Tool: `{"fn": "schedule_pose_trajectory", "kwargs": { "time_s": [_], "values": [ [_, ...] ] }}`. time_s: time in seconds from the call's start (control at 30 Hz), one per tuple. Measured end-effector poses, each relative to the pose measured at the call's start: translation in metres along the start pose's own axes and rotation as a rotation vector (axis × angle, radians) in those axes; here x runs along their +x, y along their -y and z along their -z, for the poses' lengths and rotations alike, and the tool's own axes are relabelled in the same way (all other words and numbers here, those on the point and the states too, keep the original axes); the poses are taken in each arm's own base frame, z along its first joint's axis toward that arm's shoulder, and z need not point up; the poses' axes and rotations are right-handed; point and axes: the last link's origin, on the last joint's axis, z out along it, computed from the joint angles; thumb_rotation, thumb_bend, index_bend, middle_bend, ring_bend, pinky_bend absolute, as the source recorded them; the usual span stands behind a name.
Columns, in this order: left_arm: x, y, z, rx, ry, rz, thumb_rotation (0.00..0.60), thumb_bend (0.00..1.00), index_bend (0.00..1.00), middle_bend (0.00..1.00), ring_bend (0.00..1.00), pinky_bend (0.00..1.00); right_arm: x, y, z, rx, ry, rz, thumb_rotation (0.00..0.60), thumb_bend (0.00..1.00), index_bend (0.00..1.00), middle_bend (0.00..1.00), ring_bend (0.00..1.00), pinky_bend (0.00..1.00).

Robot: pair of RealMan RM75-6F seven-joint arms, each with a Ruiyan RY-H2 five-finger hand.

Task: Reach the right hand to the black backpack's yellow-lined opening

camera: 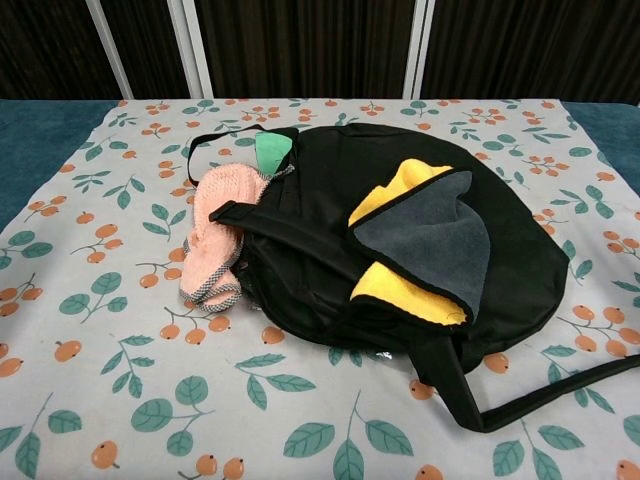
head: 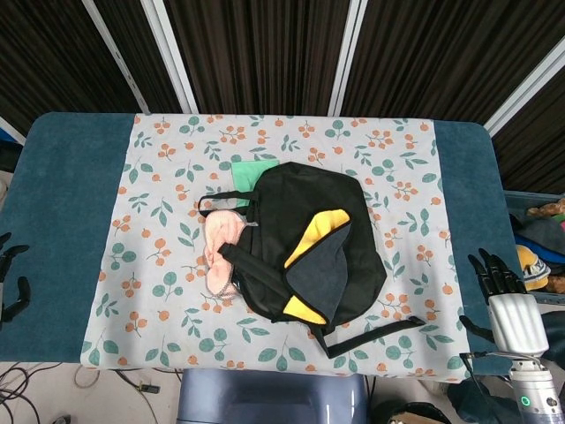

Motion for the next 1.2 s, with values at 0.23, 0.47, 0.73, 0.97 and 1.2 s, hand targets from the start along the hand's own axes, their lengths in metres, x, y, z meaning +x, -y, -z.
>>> {"fn": "schedule_pose_trajectory", "kwargs": {
  "time_s": [0.23, 0.47, 0.73, 0.97, 1.2],
  "values": [
    [-0.002, -0.001, 0.001, 0.001, 0.004, 0.001, 0.6, 0.59, 0.22, 0.06, 0.12, 0.05, -0.002, 0.002, 0.0, 0.031, 0.023, -0.033, 0.6, 0.17, 0.0, 0.01, 0.09, 0.23],
    [-0.001, -0.002, 0.001, 0.006, 0.002, 0.011, 0.6, 0.59, 0.21, 0.06, 0.12, 0.05, 0.001, 0.012, -0.011, 0.128, 0.069, -0.095, 0.6, 0.17, 0.0, 0.03, 0.09, 0.22],
    [-0.003, -0.002, 0.001, 0.008, 0.011, 0.009, 0.6, 0.59, 0.21, 0.06, 0.12, 0.05, 0.009, 0.04, -0.04, 0.264, 0.106, -0.045, 0.6, 0.17, 0.0, 0.03, 0.09, 0.22],
    [-0.001, 0.0, 0.001, 0.015, 0.008, 0.018, 0.6, 0.59, 0.21, 0.06, 0.12, 0.05, 0.005, 0.089, -0.079, 0.39, 0.186, 0.051, 0.6, 0.17, 0.0, 0.03, 0.09, 0.22],
    [0.0, 0.0, -0.001, 0.018, 0.004, 0.024, 0.6, 0.59, 0.21, 0.06, 0.12, 0.05, 0.0, 0.137, -0.114, 0.456, 0.226, 0.135, 0.6, 0.17, 0.0, 0.03, 0.09, 0.22]
  ]
}}
